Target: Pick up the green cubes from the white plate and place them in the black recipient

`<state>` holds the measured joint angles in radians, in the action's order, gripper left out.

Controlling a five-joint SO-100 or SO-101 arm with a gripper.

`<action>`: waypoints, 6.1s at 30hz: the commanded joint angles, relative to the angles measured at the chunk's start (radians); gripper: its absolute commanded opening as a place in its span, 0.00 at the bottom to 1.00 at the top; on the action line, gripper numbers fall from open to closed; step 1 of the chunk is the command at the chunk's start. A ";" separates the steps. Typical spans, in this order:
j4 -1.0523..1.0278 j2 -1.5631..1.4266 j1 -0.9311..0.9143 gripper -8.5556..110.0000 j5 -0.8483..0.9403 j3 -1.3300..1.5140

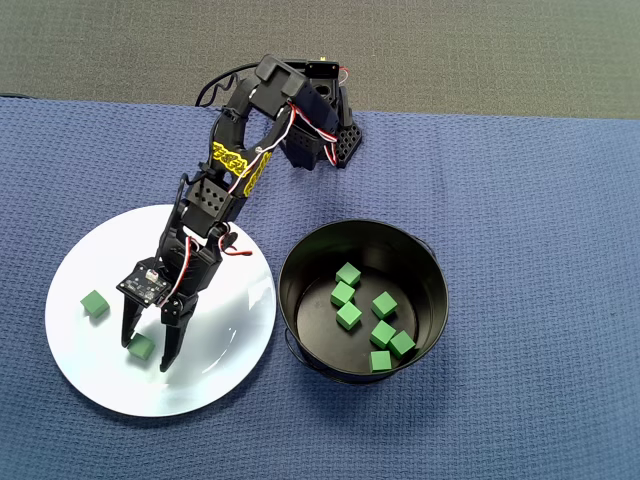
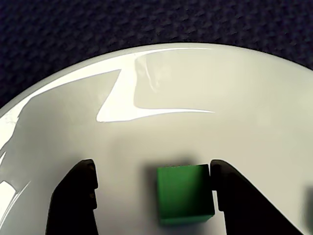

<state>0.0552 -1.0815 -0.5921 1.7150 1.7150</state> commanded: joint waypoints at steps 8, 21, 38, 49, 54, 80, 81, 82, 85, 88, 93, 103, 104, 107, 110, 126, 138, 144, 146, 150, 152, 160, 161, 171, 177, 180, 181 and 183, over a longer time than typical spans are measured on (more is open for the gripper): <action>0.054 -0.005 -0.025 0.25 0.021 0.023; 0.080 -0.025 -0.026 0.07 -0.008 0.038; -0.963 -0.844 0.129 0.07 -0.558 -0.028; -1.220 -0.922 0.699 0.07 -1.147 -0.061; -1.175 -0.805 0.899 0.11 -1.261 -0.058; -1.094 -0.500 -0.009 0.07 -0.515 -0.480; -1.069 -0.465 -0.041 0.08 -0.474 -0.483; -1.035 -0.431 -0.071 0.11 -0.426 -0.479; -0.876 -0.310 -0.143 0.15 -0.284 -0.456; -0.620 -0.225 -0.192 0.21 -0.132 -0.348; -0.563 -0.152 -0.230 0.31 0.074 -0.330; -0.299 -0.121 -0.225 0.30 0.141 -0.262; -0.282 -0.121 -0.224 0.30 0.143 -0.239; -0.241 -0.120 -0.221 0.30 0.141 -0.172; -0.202 -0.120 -0.216 0.30 0.146 -0.107; -0.094 -0.035 -0.213 0.29 0.169 -0.043; -0.092 0.003 -0.227 0.29 0.169 -0.077; -0.094 -0.002 -0.224 0.23 0.167 -0.067; -0.094 0.006 -0.224 0.18 0.166 -0.071; -0.086 0.026 -0.225 0.16 0.166 -0.086; -0.092 0.032 -0.225 0.15 0.163 -0.095; -0.064 0.064 -0.229 0.07 0.138 -0.126; -0.041 0.063 -0.224 0.07 0.123 -0.118; -0.262 -0.360 -0.164 0.07 -0.158 0.117; -0.563 -0.709 -0.091 0.07 -0.430 0.224; -0.838 -0.862 -0.037 0.07 -0.606 0.160; -0.923 -0.904 -0.011 0.07 -0.663 0.132; -1.062 -0.957 0.058 0.07 -0.784 0.075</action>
<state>-0.7440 -1.8653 -0.6320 1.1275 1.9067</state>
